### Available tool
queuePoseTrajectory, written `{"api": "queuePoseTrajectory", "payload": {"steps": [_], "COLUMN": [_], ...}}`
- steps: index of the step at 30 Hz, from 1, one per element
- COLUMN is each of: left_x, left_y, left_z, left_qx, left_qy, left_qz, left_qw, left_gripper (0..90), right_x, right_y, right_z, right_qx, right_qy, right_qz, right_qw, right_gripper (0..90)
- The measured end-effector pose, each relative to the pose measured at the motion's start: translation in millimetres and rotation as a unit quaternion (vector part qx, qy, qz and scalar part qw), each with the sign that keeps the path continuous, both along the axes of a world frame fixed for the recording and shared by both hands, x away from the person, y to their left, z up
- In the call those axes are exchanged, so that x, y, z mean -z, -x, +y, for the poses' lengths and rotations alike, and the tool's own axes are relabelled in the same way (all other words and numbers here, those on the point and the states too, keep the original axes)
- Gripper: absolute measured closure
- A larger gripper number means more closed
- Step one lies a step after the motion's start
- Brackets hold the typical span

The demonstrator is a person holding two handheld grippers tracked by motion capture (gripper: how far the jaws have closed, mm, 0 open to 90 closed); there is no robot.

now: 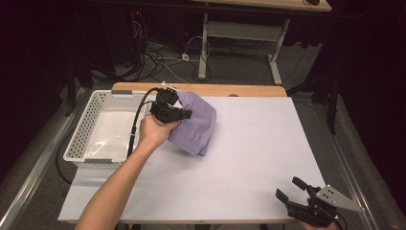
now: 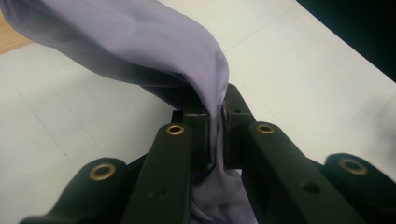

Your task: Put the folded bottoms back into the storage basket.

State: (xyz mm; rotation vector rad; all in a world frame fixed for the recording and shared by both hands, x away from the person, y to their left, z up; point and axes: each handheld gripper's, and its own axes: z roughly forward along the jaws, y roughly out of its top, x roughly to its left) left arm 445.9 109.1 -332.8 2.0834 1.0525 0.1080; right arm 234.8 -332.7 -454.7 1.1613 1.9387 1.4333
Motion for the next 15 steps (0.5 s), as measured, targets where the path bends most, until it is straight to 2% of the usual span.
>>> {"api": "queuePoseTrajectory", "payload": {"steps": [15], "left_x": [-20.9], "left_y": [19.6], "left_z": [24.8], "left_qx": [0.003], "left_qy": [0.032], "left_qz": [-0.009], "left_qw": [0.9994], "left_gripper": [81.6], "right_x": [-0.2], "right_y": [0.8], "right_z": [-0.1], "right_qx": [0.0], "right_qy": [-0.001], "right_qz": [-0.002], "right_qw": [1.0], "right_gripper": [20.3]}}
